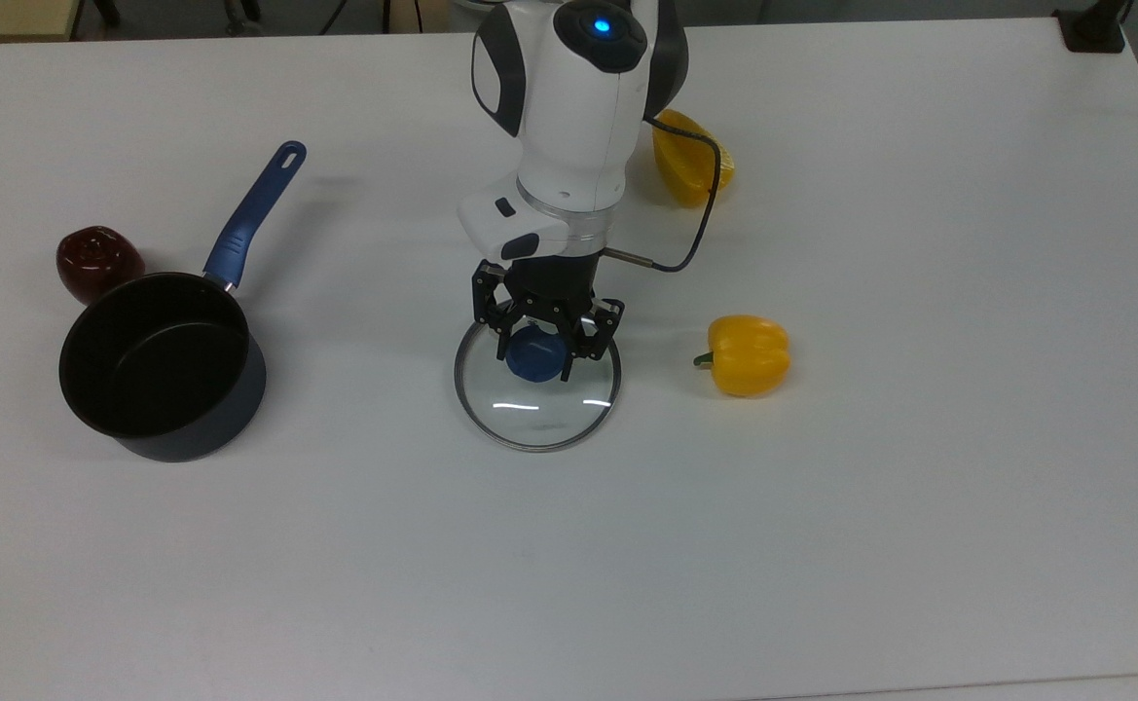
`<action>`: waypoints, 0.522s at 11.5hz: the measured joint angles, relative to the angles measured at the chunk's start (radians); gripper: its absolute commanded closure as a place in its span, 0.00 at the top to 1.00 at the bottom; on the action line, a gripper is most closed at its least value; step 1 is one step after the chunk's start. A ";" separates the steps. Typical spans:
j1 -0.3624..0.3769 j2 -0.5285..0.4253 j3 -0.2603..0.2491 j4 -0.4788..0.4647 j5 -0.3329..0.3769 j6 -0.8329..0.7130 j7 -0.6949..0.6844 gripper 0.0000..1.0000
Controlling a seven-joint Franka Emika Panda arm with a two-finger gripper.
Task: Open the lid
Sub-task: 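Lower the glass lid onto the table beside the yellow pepper, then open the gripper and release the lid knob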
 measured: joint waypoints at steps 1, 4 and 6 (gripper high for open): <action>0.000 0.004 0.000 0.000 -0.003 0.003 0.000 0.78; 0.000 0.012 0.000 0.000 -0.004 0.004 0.000 1.00; 0.000 0.015 0.000 0.002 -0.004 0.004 0.000 1.00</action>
